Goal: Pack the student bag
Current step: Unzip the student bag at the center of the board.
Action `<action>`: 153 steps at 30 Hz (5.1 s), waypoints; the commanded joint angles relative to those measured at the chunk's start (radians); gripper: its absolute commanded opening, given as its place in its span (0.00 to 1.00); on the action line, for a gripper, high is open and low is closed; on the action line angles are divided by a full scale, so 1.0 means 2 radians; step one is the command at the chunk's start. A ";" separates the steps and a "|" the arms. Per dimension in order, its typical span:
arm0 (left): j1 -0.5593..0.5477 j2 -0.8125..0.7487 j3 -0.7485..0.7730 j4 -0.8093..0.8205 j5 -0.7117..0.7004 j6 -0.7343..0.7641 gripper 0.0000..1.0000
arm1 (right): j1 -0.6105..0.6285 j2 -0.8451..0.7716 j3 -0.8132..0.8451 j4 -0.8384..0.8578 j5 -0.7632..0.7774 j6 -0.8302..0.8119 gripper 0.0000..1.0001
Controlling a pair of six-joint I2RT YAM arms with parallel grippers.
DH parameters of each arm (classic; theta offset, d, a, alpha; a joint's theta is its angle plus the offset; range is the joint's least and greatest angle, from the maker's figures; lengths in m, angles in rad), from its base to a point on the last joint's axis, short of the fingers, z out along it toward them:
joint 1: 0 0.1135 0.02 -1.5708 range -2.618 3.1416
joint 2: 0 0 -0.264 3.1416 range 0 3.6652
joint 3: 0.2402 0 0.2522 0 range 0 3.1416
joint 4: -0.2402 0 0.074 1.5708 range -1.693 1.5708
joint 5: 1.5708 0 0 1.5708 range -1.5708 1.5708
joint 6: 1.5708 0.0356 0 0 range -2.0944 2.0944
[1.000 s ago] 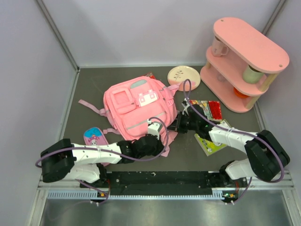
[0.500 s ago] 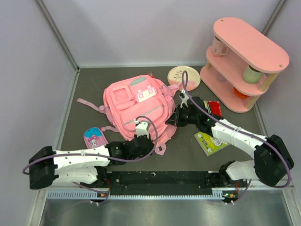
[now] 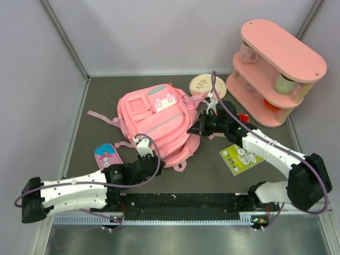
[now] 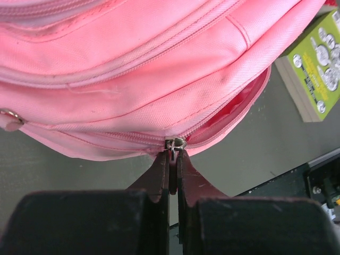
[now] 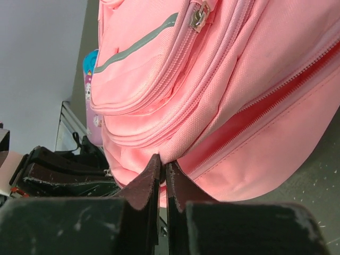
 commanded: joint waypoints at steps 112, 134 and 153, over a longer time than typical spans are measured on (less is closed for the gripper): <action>0.000 0.236 0.121 0.213 0.071 0.111 0.00 | 0.073 -0.027 -0.207 0.210 0.070 0.260 0.38; 0.005 0.091 0.047 0.069 -0.020 0.082 0.00 | 0.067 -0.094 -0.078 0.106 0.170 0.112 0.00; 0.057 0.043 0.011 0.019 -0.004 0.062 0.00 | 0.055 -0.125 -0.085 0.091 0.156 0.104 0.00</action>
